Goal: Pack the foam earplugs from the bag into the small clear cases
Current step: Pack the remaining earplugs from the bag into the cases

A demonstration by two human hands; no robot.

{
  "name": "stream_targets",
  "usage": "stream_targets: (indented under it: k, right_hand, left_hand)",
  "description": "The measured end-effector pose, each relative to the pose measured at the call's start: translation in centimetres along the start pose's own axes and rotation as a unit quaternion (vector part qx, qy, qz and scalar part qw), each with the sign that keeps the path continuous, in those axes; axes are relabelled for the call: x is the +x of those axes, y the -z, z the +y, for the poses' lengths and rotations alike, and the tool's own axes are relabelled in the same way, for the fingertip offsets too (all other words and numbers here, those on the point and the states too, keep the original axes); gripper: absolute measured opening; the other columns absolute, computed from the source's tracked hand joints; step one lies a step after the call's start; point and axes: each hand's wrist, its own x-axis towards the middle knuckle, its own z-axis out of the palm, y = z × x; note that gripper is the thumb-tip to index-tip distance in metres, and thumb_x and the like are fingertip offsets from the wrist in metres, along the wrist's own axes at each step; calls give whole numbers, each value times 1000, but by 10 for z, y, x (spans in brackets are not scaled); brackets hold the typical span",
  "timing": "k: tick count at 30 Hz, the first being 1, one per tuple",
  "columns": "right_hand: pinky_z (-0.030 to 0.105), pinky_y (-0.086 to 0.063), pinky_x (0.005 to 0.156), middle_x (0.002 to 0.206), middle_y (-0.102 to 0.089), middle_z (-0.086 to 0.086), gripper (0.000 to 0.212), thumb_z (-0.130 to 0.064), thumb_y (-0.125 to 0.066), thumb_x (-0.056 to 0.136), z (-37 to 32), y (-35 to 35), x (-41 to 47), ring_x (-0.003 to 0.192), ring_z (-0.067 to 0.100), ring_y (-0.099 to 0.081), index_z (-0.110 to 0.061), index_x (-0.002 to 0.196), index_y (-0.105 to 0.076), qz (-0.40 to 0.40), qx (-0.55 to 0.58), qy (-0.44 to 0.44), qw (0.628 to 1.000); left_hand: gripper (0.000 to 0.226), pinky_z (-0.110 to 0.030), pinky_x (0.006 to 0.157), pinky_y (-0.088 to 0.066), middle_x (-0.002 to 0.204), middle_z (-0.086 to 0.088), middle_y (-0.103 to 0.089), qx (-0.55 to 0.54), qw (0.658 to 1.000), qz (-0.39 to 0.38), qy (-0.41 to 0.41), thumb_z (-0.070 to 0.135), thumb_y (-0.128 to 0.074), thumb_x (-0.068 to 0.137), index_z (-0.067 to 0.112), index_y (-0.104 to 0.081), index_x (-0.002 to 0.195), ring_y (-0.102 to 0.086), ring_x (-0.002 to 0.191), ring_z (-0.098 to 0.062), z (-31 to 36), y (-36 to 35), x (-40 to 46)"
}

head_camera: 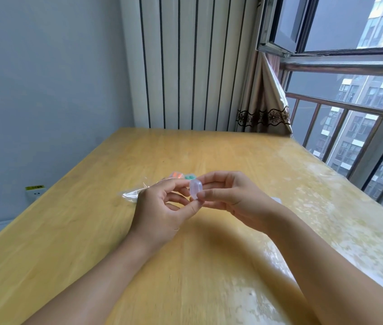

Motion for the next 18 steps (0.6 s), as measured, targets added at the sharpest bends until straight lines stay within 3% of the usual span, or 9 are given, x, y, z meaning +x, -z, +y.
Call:
stream_targets:
  k: [3,5,10,15,18]
  right_hand:
    - [35,-59,93,105,-75,15,27,0,-74,87,1,4,0,98,24,-73,7,112,-70,5,-37,-24,999]
    - [40,-59,96,103,-74,15,22,-5,-75,87,1,5,-1,97,24,-73,5,107,-73,4,-68,-35,997]
    - [32,-62,85,90,-72,19,17,-10,-72,92,2,3,-2,86,22,-71,5,99,-77,24,-132,-45,990]
    - [26,-60,87,98,-77,23,19,-10,-79,86,-3,3,-3,92,23,-74,3,100,-79,6,-128,-84,988]
    - [31,-59,93,95,-77,19,15,-13,-80,84,-6,4,-4,95,28,-74,1,90,-81,-4,-118,-113,987]
  left_hand:
    - [28,-23,65,-58,89,9,-77,15,999,-20,28,33,-87,68,34,-77,95,-73,75,-9,-1,-1,0]
    - [27,-26,71,-60,87,9,-79,28,998,-27,53,28,-89,73,28,-79,98,-75,79,-9,-2,-1,0]
    - [18,-29,86,-60,84,1,-81,-6,993,-66,102,22,-86,76,20,-81,93,-78,86,-15,-1,1,-1]
    - [10,-18,80,-55,82,2,-81,-34,984,-82,155,14,-83,80,22,-81,86,-76,82,-7,1,0,-2]
    - [11,-16,75,-56,81,-1,-81,-51,975,-104,190,10,-82,80,14,-82,90,-75,77,-6,4,1,-2]
